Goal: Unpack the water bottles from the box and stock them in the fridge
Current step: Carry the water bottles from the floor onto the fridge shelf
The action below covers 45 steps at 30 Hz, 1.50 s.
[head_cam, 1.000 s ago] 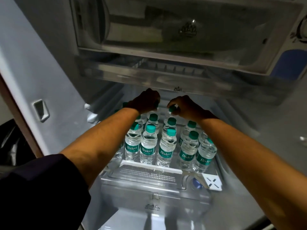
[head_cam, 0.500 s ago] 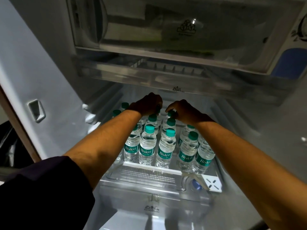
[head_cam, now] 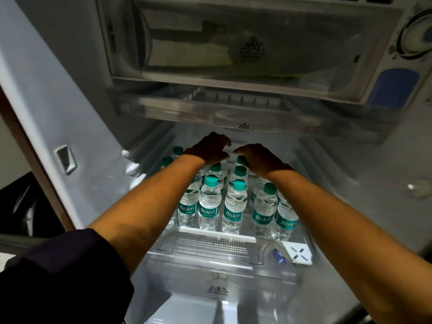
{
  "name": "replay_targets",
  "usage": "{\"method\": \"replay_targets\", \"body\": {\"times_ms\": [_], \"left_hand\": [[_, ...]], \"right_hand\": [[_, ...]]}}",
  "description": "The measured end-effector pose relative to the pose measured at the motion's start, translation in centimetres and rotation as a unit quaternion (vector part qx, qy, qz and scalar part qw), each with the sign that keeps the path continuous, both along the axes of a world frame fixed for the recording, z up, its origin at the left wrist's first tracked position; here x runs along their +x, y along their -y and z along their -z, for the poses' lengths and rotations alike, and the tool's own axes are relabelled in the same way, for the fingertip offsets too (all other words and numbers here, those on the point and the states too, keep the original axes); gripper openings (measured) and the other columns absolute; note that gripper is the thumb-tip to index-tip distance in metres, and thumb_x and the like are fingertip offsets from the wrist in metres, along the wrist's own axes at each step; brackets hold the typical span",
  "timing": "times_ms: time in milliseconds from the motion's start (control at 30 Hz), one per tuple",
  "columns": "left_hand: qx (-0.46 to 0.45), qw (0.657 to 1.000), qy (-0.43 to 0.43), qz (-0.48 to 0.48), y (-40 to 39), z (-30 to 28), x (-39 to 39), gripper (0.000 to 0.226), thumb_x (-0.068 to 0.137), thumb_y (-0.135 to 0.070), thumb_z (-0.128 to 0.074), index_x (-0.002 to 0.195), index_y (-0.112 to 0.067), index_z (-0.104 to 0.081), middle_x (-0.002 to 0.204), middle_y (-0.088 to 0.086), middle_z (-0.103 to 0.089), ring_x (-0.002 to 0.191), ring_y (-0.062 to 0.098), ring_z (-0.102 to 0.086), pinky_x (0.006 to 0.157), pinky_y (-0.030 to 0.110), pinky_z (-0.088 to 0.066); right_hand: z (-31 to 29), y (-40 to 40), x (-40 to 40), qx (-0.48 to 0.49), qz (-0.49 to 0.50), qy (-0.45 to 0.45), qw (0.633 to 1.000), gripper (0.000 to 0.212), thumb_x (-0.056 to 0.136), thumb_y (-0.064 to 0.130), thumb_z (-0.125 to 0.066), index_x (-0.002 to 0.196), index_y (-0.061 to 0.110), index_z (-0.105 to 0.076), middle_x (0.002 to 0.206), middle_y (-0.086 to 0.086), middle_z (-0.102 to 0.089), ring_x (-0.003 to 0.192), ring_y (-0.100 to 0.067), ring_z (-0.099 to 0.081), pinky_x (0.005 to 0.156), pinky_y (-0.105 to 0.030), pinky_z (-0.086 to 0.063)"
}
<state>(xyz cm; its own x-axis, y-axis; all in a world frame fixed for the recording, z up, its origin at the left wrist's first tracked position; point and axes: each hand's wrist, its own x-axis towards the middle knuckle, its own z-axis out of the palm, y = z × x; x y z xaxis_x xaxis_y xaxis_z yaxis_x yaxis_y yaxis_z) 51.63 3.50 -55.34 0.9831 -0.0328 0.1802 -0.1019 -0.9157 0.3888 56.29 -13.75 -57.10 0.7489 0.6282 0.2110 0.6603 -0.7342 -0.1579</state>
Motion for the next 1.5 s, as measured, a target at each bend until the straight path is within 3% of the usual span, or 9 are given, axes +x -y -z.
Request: {"method": "replay_targets", "body": {"times_ms": [200, 433, 500, 567, 633, 767, 867, 1033, 1500], "left_hand": [[0.083, 0.994, 0.063, -0.025, 0.8, -0.2, -2.9, 0.063, 0.098, -0.035, -0.052, 0.152, -0.018, -0.025, 0.156, 0.011, -0.029, 0.143, 0.027, -0.027, 0.116, 0.039, -0.026], [0.158, 0.979, 0.098, -0.083, 0.6, 1.3, -7.8, 0.084, 0.096, -0.054, -0.044, 0.155, -0.020, 0.005, 0.163, 0.006, 0.009, 0.150, 0.025, 0.006, 0.122, 0.046, 0.000], [0.183, 0.971, 0.109, -0.105, 0.7, 1.5, -9.6, 0.081, 0.095, -0.059, -0.040, 0.155, -0.017, -0.008, 0.163, 0.009, -0.002, 0.150, 0.026, -0.008, 0.121, 0.047, -0.008], [0.209, 0.961, 0.127, -0.131, 1.0, 1.5, -11.6, 0.069, 0.093, -0.067, -0.033, 0.132, -0.013, -0.050, 0.142, 0.016, -0.048, 0.127, 0.027, -0.050, 0.111, 0.048, -0.031], [0.233, 0.950, 0.149, -0.143, 1.4, 1.7, -13.6, 0.067, 0.092, -0.070, -0.029, 0.119, -0.014, -0.055, 0.117, 0.013, -0.060, 0.107, 0.026, -0.057, 0.099, 0.045, -0.040], [0.214, 0.955, 0.153, -0.137, 1.8, 3.2, -17.0, 0.079, 0.092, -0.068, -0.029, 0.151, -0.015, -0.024, 0.155, 0.016, -0.027, 0.144, 0.031, -0.024, 0.118, 0.053, -0.020], [0.169, 0.965, 0.150, -0.133, 2.5, 4.9, -19.8, 0.084, 0.093, -0.068, -0.030, 0.156, -0.019, -0.006, 0.164, 0.008, 0.003, 0.151, 0.024, 0.004, 0.121, 0.053, -0.009], [0.148, 0.964, 0.160, -0.153, 2.7, 8.1, -24.4, 0.085, 0.093, -0.069, -0.029, 0.157, -0.020, -0.002, 0.164, 0.005, 0.008, 0.151, 0.021, 0.009, 0.122, 0.049, -0.004], [0.127, 0.953, 0.105, -0.254, -0.7, 17.2, -38.8, 0.084, 0.093, -0.068, -0.032, 0.156, -0.021, -0.002, 0.164, 0.005, 0.005, 0.151, 0.024, 0.006, 0.121, 0.052, -0.008]], "right_hand": [[-0.6, -0.1, -1.6, -0.012, 0.060, 0.083, 0.995, 0.058, 0.103, 0.022, -0.042, 0.155, 0.027, -0.017, 0.156, -0.011, -0.032, 0.133, -0.032, -0.041, 0.104, -0.045, -0.043], [0.1, 0.4, -5.1, -0.013, 0.121, 0.074, 0.990, 0.068, 0.101, 0.056, -0.025, 0.153, 0.035, 0.013, 0.163, 0.001, 0.014, 0.150, -0.025, 0.008, 0.119, -0.047, 0.007], [0.2, 0.6, -6.7, -0.008, 0.124, 0.089, 0.988, 0.070, 0.100, 0.058, -0.023, 0.153, 0.034, 0.016, 0.162, 0.001, 0.019, 0.150, -0.024, 0.013, 0.119, -0.047, 0.010], [0.2, 0.7, -8.3, 0.007, 0.127, 0.097, 0.987, 0.072, 0.100, 0.059, -0.025, 0.153, 0.031, 0.015, 0.162, -0.001, 0.019, 0.150, -0.026, 0.012, 0.119, -0.048, 0.008], [0.4, 0.8, -9.9, 0.019, 0.138, 0.110, 0.984, 0.074, 0.098, 0.061, -0.027, 0.155, 0.029, 0.007, 0.164, -0.005, 0.010, 0.151, -0.029, 0.003, 0.119, -0.051, 0.000], [1.2, 1.1, -13.6, 0.039, 0.141, 0.131, 0.981, 0.073, 0.095, 0.068, -0.024, 0.153, 0.024, -0.023, 0.151, -0.017, -0.038, 0.139, -0.036, -0.035, 0.115, -0.058, -0.019], [2.5, 1.5, -15.9, 0.043, 0.125, 0.144, 0.981, 0.077, 0.093, 0.070, -0.023, 0.155, 0.025, -0.013, 0.158, -0.014, -0.023, 0.144, -0.035, -0.023, 0.117, -0.059, -0.014], [5.7, 1.7, -19.4, 0.059, 0.085, 0.127, 0.986, 0.081, 0.091, 0.074, -0.022, 0.155, 0.031, 0.004, 0.164, -0.006, 0.010, 0.150, -0.031, 0.006, 0.117, -0.057, 0.003], [15.1, -4.4, -30.0, 0.057, -0.049, 0.099, 0.992, 0.082, 0.090, 0.072, -0.029, 0.156, 0.032, -0.001, 0.164, -0.005, 0.006, 0.151, -0.033, 0.001, 0.119, -0.058, -0.002]]}}
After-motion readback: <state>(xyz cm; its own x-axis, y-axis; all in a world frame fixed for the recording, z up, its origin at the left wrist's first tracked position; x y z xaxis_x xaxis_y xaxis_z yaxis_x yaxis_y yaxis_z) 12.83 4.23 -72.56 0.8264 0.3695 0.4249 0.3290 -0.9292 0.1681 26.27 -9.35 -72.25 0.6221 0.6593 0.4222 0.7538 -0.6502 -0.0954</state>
